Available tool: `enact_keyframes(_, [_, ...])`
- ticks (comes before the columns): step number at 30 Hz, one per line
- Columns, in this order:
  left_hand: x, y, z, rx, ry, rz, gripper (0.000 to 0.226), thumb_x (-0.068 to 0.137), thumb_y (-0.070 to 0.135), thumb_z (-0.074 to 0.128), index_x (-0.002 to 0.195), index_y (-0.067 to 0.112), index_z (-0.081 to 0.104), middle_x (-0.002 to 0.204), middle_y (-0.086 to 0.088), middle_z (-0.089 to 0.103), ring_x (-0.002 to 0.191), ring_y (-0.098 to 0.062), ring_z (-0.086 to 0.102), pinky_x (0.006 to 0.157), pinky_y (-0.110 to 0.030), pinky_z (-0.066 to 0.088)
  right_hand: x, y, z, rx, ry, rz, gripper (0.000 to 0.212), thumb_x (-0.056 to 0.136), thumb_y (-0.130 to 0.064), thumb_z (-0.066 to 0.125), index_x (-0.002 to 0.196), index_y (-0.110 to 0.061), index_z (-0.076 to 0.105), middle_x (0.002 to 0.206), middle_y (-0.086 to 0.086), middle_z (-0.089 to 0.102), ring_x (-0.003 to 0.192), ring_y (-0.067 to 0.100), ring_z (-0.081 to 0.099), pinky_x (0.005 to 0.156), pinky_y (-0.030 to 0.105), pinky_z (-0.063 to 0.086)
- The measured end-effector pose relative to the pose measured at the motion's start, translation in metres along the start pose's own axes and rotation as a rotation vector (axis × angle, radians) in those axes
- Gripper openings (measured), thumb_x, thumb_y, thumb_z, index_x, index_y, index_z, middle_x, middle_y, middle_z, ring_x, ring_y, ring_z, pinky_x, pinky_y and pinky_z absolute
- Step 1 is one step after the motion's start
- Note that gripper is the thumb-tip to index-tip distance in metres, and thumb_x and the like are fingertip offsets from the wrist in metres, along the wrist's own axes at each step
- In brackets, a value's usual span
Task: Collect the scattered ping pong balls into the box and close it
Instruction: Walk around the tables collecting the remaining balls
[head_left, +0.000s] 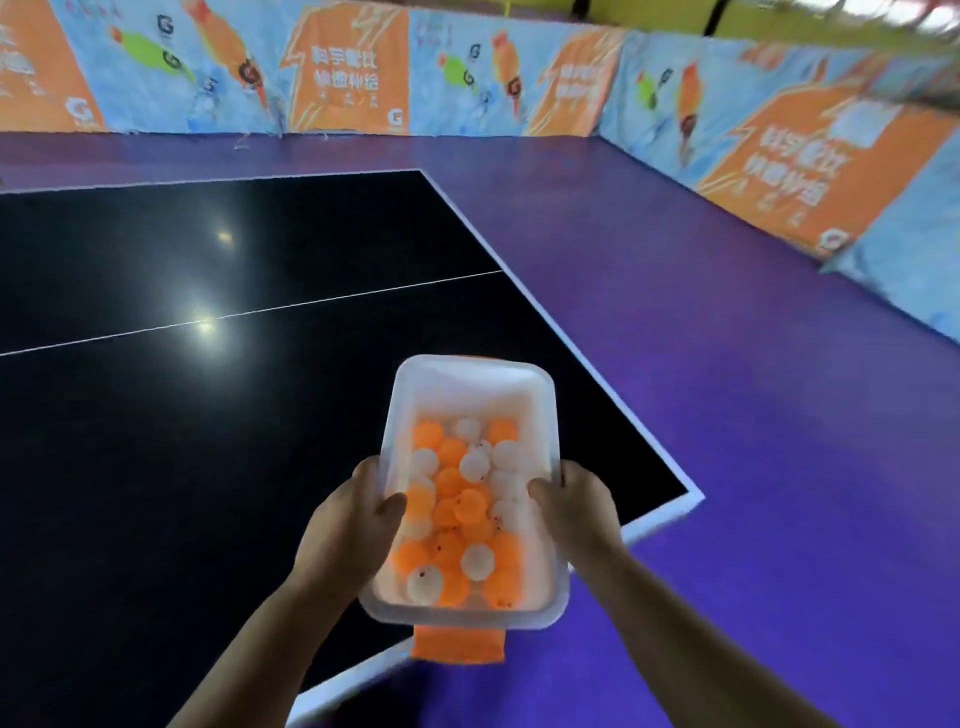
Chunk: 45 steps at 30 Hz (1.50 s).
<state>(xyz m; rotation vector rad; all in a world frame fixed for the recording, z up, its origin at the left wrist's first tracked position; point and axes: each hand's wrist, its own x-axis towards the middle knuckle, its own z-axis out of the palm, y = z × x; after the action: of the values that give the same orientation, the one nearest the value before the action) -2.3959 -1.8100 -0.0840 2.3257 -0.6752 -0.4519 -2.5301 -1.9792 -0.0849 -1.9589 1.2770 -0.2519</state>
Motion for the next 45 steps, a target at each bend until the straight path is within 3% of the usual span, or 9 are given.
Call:
enact_keyframes(4, [0.002, 0.073, 0.058, 0.034, -0.12, 0.116, 0.031, 0.091, 0.027, 0.052, 0.122, 0.021, 0.048, 0.09, 0.008, 0.059, 0.073, -0.011, 0.057, 0.059, -0.028, 0.045, 0.016, 0.062, -0.071, 0.1, 0.053, 0.117, 0.012, 0.083, -0.023, 0.057, 0.075, -0.016, 0.05, 0.071, -0.002, 0.057, 0.066, 0.019, 0.053, 0.054, 0.03, 0.037])
enact_keyframes(8, [0.022, 0.127, 0.103, 0.075, -0.199, 0.17, 0.026, 0.091, 0.03, 0.051, 0.116, 0.025, 0.05, 0.088, 0.008, 0.063, 0.073, -0.009, 0.062, 0.062, -0.032, 0.052, 0.043, 0.107, -0.114, 0.14, 0.092, 0.217, 0.013, 0.084, -0.024, 0.057, 0.081, -0.012, 0.054, 0.071, -0.002, 0.056, 0.069, 0.021, 0.053, 0.056, 0.03, 0.038])
enact_keyframes(13, [0.069, 0.195, 0.159, 0.076, -0.294, 0.242, 0.023, 0.088, 0.032, 0.05, 0.111, 0.029, 0.051, 0.079, 0.008, 0.061, 0.067, -0.009, 0.06, 0.053, -0.027, 0.044, 0.093, 0.141, -0.166, 0.171, 0.174, 0.279, 0.02, 0.085, -0.022, 0.06, 0.069, -0.013, 0.05, 0.067, 0.0, 0.054, 0.067, 0.023, 0.051, 0.055, 0.03, 0.036])
enact_keyframes(20, [0.144, 0.291, 0.221, -0.005, -0.387, 0.32, 0.018, 0.087, 0.035, 0.053, 0.105, 0.034, 0.053, 0.083, 0.01, 0.063, 0.077, -0.007, 0.061, 0.065, -0.03, 0.048, 0.176, 0.168, -0.237, 0.2, 0.271, 0.337, 0.018, 0.086, -0.023, 0.058, 0.072, -0.016, 0.051, 0.067, -0.005, 0.053, 0.059, 0.011, 0.048, 0.049, 0.026, 0.036])
enact_keyframes(25, [0.182, 0.345, 0.275, 0.057, -0.333, 0.398, 0.023, 0.09, 0.03, 0.052, 0.111, 0.02, 0.055, 0.092, -0.002, 0.066, 0.09, -0.025, 0.063, 0.066, -0.029, 0.039, 0.231, 0.197, -0.276, 0.222, 0.339, 0.387, 0.023, 0.085, -0.028, 0.063, 0.072, -0.012, 0.053, 0.066, -0.003, 0.055, 0.061, 0.014, 0.05, 0.052, 0.028, 0.037])
enact_keyframes(28, [0.208, 0.375, 0.309, 0.063, -0.337, 0.416, 0.025, 0.09, 0.028, 0.051, 0.114, 0.023, 0.055, 0.088, 0.006, 0.061, 0.092, -0.023, 0.062, 0.068, -0.028, 0.038, 0.274, 0.218, -0.299, 0.246, 0.345, 0.393, 0.026, 0.085, -0.028, 0.066, 0.067, -0.015, 0.052, 0.065, -0.003, 0.055, 0.059, 0.011, 0.049, 0.05, 0.027, 0.036])
enact_keyframes(33, [0.258, 0.418, 0.374, 0.074, -0.32, 0.336, 0.022, 0.088, 0.027, 0.051, 0.11, 0.029, 0.055, 0.09, 0.014, 0.061, 0.086, -0.015, 0.061, 0.069, -0.031, 0.046, 0.364, 0.254, -0.336, 0.276, 0.273, 0.364, 0.024, 0.085, -0.028, 0.066, 0.072, -0.009, 0.057, 0.063, -0.004, 0.055, 0.057, 0.01, 0.049, 0.046, 0.025, 0.035])
enact_keyframes(37, [0.296, 0.461, 0.425, 0.033, -0.255, 0.204, 0.016, 0.087, 0.025, 0.053, 0.103, 0.028, 0.053, 0.08, 0.007, 0.06, 0.068, -0.005, 0.056, 0.054, -0.024, 0.041, 0.443, 0.279, -0.377, 0.308, 0.162, 0.311, 0.015, 0.085, -0.028, 0.067, 0.078, -0.016, 0.061, 0.07, -0.007, 0.061, 0.062, 0.007, 0.056, 0.048, 0.024, 0.04])
enact_keyframes(45, [0.36, 0.54, 0.488, -0.088, -0.139, -0.023, 0.045, 0.064, 0.034, 0.048, 0.105, 0.019, 0.059, 0.089, -0.002, 0.069, 0.085, -0.031, 0.064, 0.07, -0.04, 0.051, 0.599, 0.292, -0.444, 0.199, 0.027, 0.201, 0.014, 0.083, -0.028, 0.068, 0.077, -0.02, 0.059, 0.071, -0.007, 0.062, 0.069, 0.018, 0.06, 0.058, 0.031, 0.046])
